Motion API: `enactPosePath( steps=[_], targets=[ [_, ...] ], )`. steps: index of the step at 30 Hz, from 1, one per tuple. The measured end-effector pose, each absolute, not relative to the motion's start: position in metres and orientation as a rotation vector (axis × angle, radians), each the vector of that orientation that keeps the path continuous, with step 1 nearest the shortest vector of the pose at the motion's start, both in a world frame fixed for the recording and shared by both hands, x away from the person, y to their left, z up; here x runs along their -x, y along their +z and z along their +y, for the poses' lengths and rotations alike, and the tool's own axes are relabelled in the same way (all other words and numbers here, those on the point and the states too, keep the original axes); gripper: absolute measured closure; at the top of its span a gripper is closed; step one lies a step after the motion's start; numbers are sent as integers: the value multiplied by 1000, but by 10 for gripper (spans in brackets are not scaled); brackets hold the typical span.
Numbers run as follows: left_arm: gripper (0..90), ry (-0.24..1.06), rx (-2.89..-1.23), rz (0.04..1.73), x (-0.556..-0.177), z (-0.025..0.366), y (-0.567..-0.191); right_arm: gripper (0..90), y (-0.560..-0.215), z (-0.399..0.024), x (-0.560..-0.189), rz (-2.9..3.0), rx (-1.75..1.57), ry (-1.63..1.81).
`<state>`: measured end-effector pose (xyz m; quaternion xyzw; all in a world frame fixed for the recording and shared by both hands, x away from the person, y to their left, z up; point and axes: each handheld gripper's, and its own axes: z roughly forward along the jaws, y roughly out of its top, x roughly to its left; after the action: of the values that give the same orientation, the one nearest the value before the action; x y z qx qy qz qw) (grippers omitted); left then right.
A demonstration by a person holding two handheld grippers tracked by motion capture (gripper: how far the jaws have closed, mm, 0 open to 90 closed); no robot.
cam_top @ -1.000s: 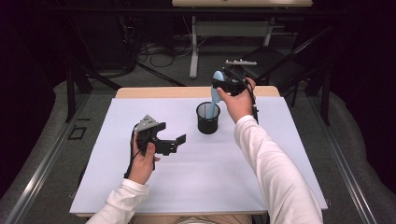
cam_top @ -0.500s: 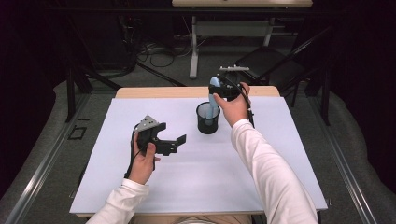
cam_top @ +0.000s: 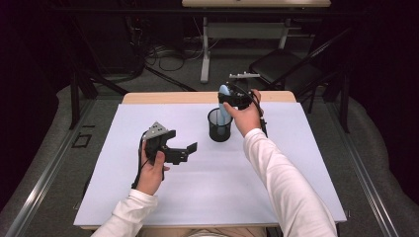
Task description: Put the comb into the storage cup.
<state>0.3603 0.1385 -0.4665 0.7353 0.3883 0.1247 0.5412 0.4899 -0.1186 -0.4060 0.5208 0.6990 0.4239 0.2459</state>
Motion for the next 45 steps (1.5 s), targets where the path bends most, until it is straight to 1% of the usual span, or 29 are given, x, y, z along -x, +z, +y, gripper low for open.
enactPosePath(
  steps=[7,12,16,19,22,26,30,34,36,45],
  targets=[
    [6,294,-1748,925,-361,139,-467,461,-407,-118,-489,1915,-1428,1166],
    [5,295,-1747,925,-361,139,-467,430,-408,-118,-489,1921,-1455,1185],
    [6,295,-1747,925,-361,139,-467,368,-409,-118,-488,1914,-1444,1173],
    [6,294,-1750,923,-361,139,-467,271,-408,-119,-488,1911,-1431,1163],
    [6,293,-1750,925,-361,139,-467,209,-408,-121,-489,1905,-1426,1171],
    [6,295,-1752,927,-361,139,-468,146,-408,-123,-489,1916,-1429,1168],
    [6,296,-1754,929,-362,139,-468,128,-406,-125,-488,1924,-1419,1165],
    [5,295,-1752,931,-362,139,-468,32,-403,-125,-486,1932,-1410,1183],
    [5,294,-1752,930,-362,139,-468,0,-402,-125,-485,1937,-1400,1176],
    [5,296,-1746,934,-362,141,-467,0,-393,-127,-473,1926,-1370,1175]
  ],
)
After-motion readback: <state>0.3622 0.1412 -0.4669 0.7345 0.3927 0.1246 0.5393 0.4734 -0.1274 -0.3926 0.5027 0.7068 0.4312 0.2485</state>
